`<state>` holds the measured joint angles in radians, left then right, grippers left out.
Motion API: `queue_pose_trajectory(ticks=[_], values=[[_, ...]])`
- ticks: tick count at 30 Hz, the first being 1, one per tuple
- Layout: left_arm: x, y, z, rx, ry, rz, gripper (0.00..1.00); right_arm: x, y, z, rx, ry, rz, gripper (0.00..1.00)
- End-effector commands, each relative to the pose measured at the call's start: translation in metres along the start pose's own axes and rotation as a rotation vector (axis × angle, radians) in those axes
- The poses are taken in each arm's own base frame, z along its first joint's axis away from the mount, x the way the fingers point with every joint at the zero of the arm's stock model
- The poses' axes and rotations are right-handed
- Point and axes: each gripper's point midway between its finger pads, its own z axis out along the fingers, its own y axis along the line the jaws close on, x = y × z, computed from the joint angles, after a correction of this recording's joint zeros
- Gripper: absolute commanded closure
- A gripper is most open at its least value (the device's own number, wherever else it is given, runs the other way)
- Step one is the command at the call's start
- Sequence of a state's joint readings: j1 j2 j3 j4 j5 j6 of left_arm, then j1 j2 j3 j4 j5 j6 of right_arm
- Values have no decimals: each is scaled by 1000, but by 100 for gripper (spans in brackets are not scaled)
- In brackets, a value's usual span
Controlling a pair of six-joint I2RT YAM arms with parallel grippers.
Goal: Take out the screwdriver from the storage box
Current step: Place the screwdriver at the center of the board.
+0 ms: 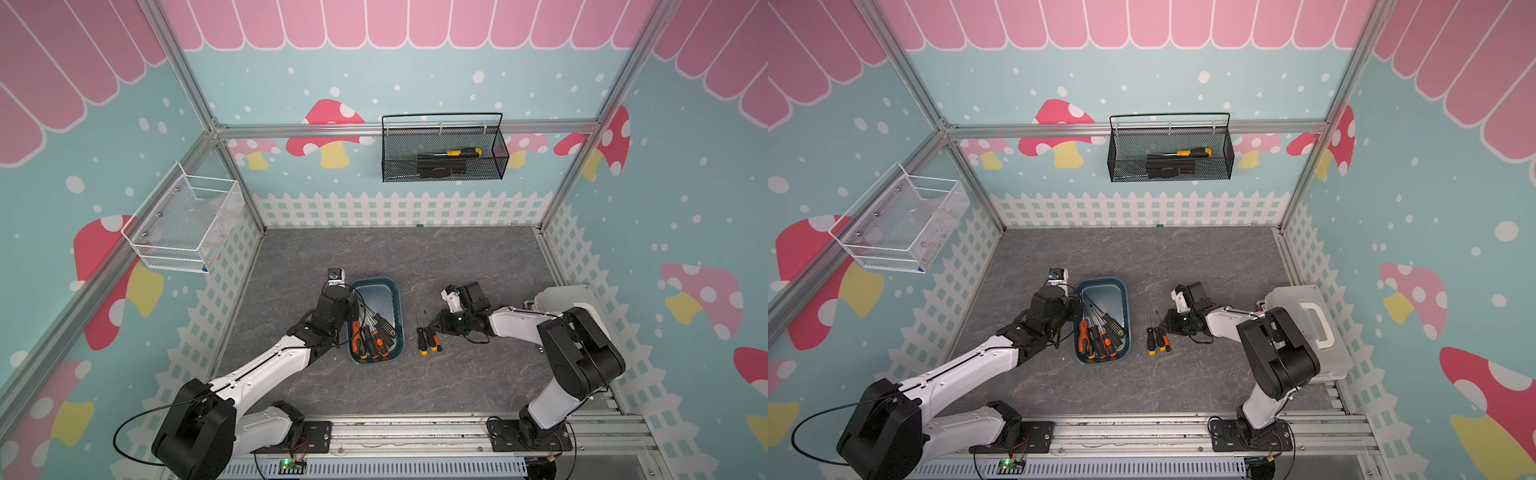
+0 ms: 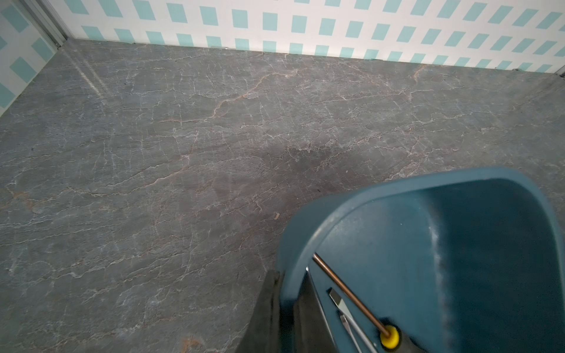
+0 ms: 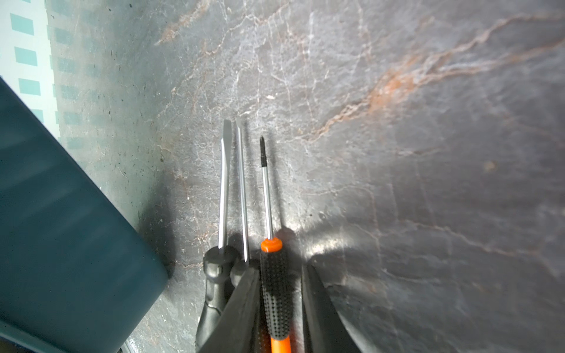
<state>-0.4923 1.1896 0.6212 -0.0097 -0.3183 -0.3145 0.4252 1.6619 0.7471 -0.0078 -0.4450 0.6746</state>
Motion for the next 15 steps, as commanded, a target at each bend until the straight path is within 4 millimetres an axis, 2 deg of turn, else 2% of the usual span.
queue_pose_trajectory(ticks=[1,5,9,13,15], values=[[-9,1,-1,-5,-41,-13,100,0,-3,-8,20,-15,5,73],[-9,2,-2,-5,-41,-16,100,-8,9,-27,17,-57,-31,70],[-10,1,-2,-2,-44,-21,100,-18,34,-55,35,-108,-126,66],[-11,0,-2,5,-45,-31,100,-23,78,-80,67,-145,-298,66],[-11,-1,-1,5,-45,-36,100,-22,103,-86,86,-152,-397,66]])
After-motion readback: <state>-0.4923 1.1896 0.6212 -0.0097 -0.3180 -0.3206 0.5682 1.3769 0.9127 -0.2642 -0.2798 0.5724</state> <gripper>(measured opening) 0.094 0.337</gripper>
